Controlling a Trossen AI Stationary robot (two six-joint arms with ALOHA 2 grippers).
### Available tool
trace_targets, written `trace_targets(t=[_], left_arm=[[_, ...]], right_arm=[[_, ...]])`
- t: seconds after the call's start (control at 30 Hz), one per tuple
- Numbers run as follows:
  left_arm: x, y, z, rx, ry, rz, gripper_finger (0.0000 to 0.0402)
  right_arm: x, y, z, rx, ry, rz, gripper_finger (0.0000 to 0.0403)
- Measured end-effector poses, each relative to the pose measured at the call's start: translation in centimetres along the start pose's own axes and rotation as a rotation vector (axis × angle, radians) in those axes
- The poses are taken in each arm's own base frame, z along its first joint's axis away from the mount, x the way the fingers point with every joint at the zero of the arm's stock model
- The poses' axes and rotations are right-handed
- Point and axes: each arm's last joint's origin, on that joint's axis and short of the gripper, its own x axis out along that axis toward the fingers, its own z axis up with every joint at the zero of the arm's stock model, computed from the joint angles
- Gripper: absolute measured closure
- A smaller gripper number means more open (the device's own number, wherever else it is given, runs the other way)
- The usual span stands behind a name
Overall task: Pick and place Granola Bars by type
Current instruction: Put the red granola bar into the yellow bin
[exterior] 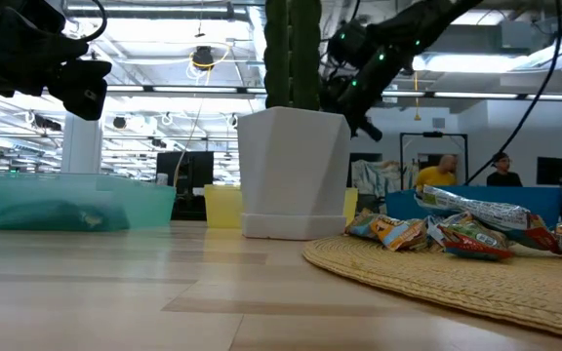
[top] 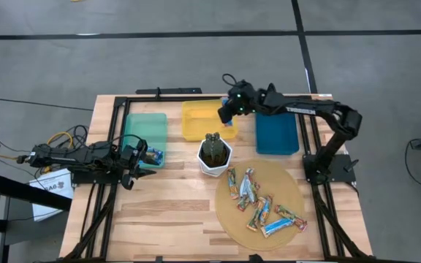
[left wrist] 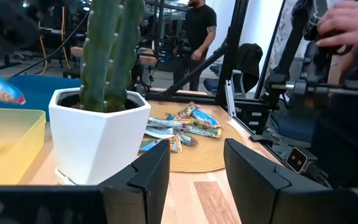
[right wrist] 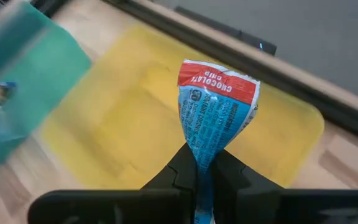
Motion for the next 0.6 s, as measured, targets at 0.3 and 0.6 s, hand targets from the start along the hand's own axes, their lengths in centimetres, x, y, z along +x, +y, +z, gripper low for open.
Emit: trace_targets(t=[0.3,0.6], left_arm=[[0.0,0.0,0.0,0.0,0.0,0.0,0.0257],[0.0,0.0,0.0,0.0,0.0,0.0,0.0257]], right_arm=[[2.1,-0.3,-1.1,0.008,0.096,0.039,0.0385],[2.3,-1.1,-0.9,0.025,0.102,0.021,0.0352]])
